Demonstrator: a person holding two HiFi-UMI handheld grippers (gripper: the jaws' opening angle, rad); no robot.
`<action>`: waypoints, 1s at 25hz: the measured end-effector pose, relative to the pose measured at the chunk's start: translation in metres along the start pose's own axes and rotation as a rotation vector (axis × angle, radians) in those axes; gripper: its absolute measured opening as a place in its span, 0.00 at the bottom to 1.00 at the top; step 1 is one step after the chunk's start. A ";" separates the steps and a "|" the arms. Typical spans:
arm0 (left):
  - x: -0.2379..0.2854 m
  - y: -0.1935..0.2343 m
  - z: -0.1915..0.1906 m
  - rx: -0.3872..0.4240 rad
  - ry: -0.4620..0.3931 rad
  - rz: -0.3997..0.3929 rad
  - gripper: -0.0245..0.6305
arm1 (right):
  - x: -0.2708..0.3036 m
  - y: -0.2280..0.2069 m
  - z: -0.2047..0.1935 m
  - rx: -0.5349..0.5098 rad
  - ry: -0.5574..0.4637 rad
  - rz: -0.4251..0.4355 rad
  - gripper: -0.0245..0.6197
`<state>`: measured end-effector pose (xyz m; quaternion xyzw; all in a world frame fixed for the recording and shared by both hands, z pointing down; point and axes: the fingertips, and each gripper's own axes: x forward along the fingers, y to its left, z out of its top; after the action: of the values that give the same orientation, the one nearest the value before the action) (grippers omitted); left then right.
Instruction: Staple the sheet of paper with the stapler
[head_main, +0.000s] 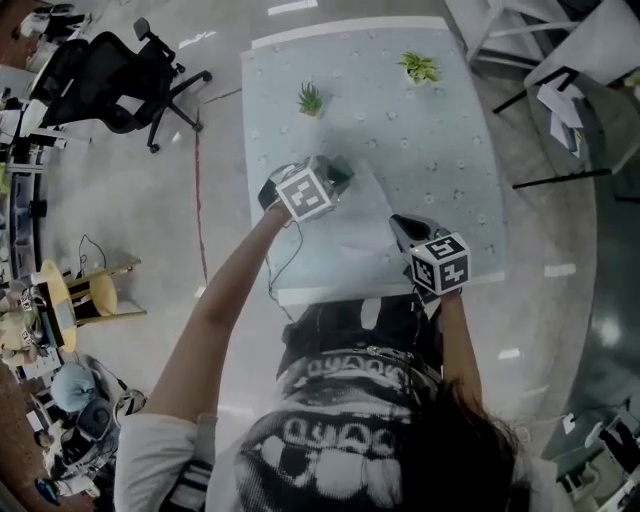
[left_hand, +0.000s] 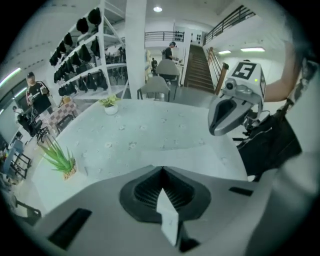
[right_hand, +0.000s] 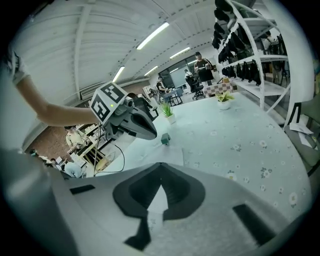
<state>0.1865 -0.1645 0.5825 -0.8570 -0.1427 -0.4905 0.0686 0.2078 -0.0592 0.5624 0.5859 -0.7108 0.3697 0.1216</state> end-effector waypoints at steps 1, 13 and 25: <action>-0.005 -0.005 0.001 -0.014 -0.036 0.011 0.04 | -0.001 0.005 0.001 -0.007 -0.003 -0.003 0.05; -0.070 -0.046 -0.030 -0.276 -0.350 0.135 0.04 | -0.013 0.060 0.007 -0.047 -0.057 -0.076 0.05; -0.115 -0.093 -0.048 -0.456 -0.504 0.272 0.04 | -0.034 0.086 -0.011 -0.112 -0.046 -0.052 0.05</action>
<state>0.0637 -0.1090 0.5061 -0.9553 0.0732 -0.2697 -0.0966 0.1352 -0.0229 0.5169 0.6047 -0.7175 0.3127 0.1475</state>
